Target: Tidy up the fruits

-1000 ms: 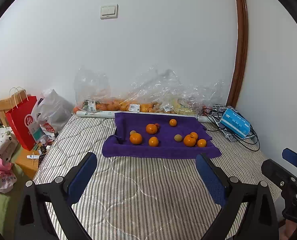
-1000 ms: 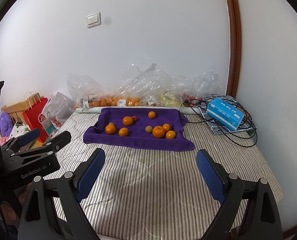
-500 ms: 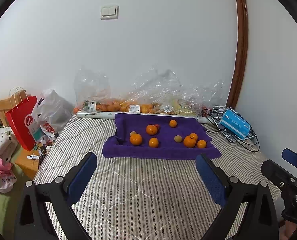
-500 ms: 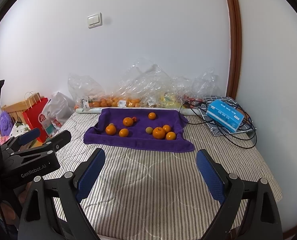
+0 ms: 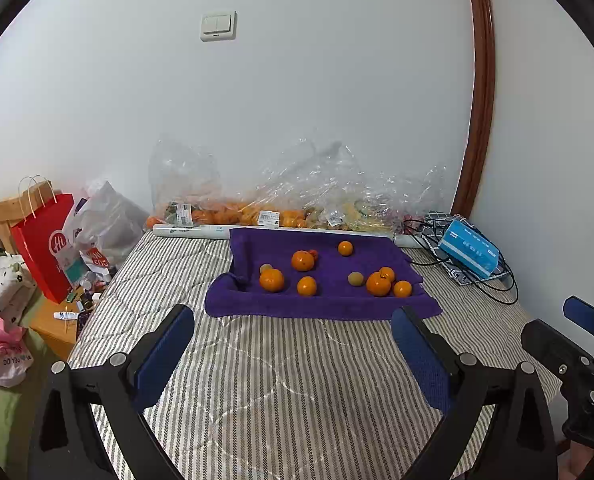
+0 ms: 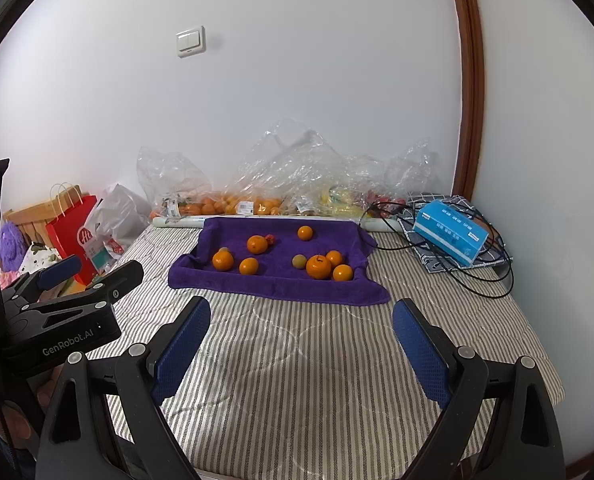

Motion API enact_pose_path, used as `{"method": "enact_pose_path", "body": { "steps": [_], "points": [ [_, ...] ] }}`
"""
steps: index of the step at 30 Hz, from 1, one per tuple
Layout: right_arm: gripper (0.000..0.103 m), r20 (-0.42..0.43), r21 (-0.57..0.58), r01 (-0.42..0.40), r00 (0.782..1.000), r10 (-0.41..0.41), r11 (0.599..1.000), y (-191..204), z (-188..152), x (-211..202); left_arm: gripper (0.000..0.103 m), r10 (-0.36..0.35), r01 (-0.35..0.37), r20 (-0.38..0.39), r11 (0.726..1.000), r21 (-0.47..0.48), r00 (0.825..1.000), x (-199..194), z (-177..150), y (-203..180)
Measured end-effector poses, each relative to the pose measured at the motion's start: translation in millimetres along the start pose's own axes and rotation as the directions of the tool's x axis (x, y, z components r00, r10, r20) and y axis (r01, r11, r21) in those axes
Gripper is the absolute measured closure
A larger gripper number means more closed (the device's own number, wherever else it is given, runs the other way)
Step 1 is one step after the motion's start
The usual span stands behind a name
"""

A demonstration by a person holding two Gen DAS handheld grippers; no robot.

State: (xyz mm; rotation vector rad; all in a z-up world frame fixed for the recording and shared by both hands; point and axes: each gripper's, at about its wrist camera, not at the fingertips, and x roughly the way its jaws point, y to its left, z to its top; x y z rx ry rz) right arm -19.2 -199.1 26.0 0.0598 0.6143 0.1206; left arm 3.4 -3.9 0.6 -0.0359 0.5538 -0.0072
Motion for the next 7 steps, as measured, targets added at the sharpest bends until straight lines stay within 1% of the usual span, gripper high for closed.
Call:
{"method": "enact_pose_path", "body": {
  "steps": [7],
  "points": [
    [0.011, 0.004, 0.0, -0.004, 1.0, 0.004, 1.0, -1.6, 0.9, -0.7, 0.003, -0.003, 0.003, 0.005, 1.0, 0.007, 1.0, -1.4, 3.1, -1.5]
  ]
}}
